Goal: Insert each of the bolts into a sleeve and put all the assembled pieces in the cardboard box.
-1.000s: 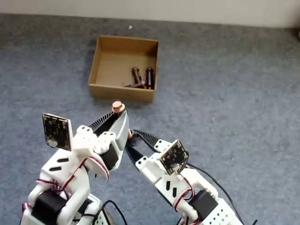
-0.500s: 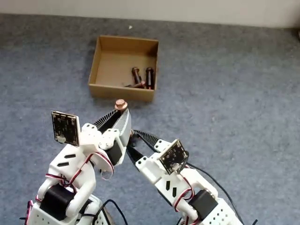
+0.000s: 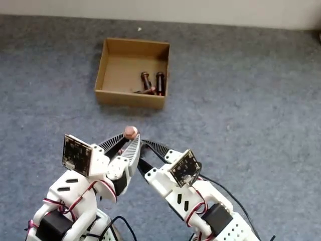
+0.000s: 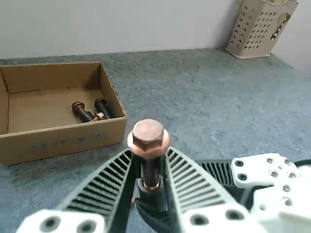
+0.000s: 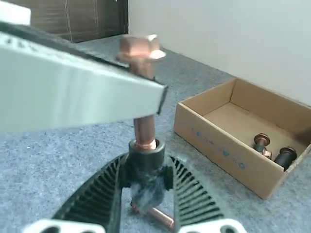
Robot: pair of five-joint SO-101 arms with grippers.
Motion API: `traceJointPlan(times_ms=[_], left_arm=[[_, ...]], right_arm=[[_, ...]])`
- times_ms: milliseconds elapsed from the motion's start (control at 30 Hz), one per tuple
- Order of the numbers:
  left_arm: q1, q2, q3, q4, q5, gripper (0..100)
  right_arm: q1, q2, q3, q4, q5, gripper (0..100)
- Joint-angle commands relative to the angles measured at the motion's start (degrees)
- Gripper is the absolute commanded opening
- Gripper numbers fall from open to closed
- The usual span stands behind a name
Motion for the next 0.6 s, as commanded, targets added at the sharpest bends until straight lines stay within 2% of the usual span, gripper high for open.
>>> traceJointPlan(times_ms=[0,67,200,367,467,567], left_arm=[[0.8,0.0,-0.2,4.4,-1.6,22],[0.7,0.0,-0.2,6.2,-1.7,26],[-1.1,0.0,-0.3,6.5,-2.0,25],[-10.9,0.0,-0.7,6.4,-2.5,25],[-17.2,0.0,-0.3,6.6,-6.9,25],[-23.8,0.0,0.4,6.8,-8.2,25]], right_arm=[[1.7,-1.0,7.1,-1.9,0.3,0.5],[1.8,-1.0,7.1,-1.9,0.3,0.5],[1.8,-0.8,7.1,-1.0,0.3,0.5],[1.8,-1.0,7.1,3.1,0.3,0.5],[1.8,-1.0,7.1,4.5,0.3,0.5],[2.4,-1.0,7.1,6.3,0.3,0.5]])
